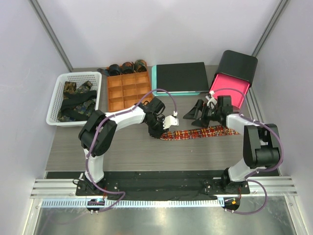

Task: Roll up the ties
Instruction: Roll the tie at the center of the board.

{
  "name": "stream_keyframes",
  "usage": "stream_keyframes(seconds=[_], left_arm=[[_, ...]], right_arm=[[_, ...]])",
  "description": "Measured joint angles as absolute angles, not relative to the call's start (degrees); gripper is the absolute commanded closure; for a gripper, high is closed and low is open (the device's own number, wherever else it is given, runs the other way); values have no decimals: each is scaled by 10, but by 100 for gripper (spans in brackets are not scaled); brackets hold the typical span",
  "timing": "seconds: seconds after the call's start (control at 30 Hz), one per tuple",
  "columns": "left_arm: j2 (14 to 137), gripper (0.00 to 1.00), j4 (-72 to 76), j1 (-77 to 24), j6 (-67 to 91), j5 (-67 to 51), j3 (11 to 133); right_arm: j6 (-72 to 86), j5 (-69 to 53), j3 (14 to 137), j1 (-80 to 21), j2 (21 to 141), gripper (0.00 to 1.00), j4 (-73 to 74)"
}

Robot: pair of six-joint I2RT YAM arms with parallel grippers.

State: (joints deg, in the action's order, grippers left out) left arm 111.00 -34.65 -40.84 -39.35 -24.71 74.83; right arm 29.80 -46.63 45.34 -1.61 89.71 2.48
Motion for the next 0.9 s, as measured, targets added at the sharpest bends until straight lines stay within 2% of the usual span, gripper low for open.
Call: stream_keyframes(seconds=[0.23,0.27,0.33,0.53,0.9], left_arm=[[1110,84,-346,-408,-390,-248,748],[1110,84,-346,-408,-390,-249,748],[1111,83,-346,-408,-389,-249,749],[1115,84,-346,-407,-379,-252,754],[1117,84,-346,-407,-376,-253,756]], right_arm=[[406,-401,337,-77,870,24,-103],[422,-391,328,-92,873,29,-119],[446,-379,323,-124,878,37,-150],[505,-366,327,-182,920,49,-239],[573,-361,329,-227,977,58,-313]])
